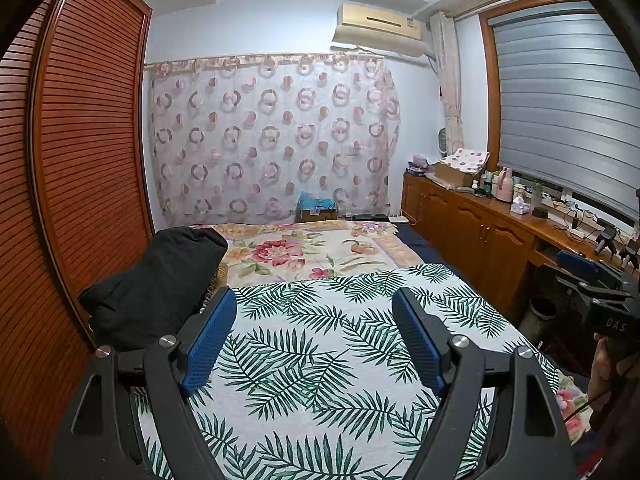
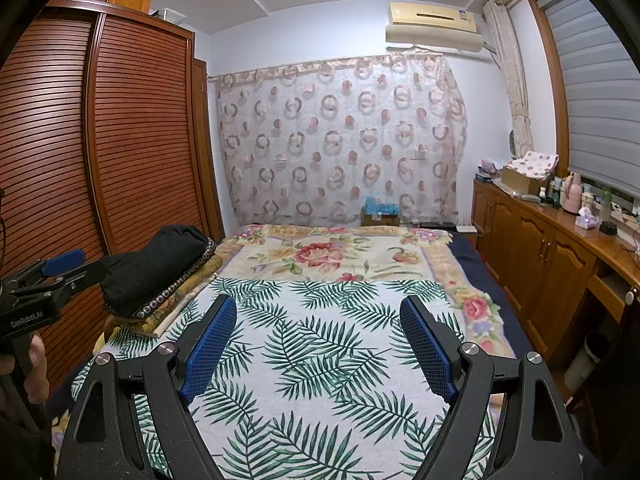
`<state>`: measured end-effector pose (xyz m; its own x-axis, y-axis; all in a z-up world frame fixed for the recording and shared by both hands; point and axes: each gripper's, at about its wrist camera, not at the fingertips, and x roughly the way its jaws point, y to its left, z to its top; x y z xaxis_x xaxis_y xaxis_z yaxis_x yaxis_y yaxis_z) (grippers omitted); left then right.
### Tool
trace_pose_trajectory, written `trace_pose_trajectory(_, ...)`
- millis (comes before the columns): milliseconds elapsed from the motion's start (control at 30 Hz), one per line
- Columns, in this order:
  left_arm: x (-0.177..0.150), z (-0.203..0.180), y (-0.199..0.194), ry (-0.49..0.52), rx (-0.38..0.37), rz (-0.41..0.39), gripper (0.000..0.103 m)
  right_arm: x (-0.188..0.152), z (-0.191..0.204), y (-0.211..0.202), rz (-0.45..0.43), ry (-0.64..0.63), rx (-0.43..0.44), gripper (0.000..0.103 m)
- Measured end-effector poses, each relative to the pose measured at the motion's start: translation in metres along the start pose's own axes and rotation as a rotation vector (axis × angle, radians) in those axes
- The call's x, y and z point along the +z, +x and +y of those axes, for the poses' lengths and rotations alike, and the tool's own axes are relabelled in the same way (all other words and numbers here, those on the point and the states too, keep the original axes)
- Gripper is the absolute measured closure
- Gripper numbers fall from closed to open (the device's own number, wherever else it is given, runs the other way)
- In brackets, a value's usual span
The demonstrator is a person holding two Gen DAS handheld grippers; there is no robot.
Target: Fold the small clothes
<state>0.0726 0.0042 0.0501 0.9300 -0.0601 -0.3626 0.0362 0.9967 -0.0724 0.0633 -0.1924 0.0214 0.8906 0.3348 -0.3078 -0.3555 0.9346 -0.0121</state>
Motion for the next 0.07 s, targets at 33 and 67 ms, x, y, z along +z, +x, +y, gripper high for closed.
trace_pose_trajectory(33,-0.0001,0.0003,0.0001,-0.001,0.0,0.0,0.022,0.0001,-0.0004,-0.0001,-0.001,0.0,0.001,0.018)
trace_pose_trajectory(67,-0.0003,-0.0004,0.0004,0.0,0.0,0.0,0.022,0.0003,-0.0007,-0.0001,-0.001,-0.001,0.001,0.018)
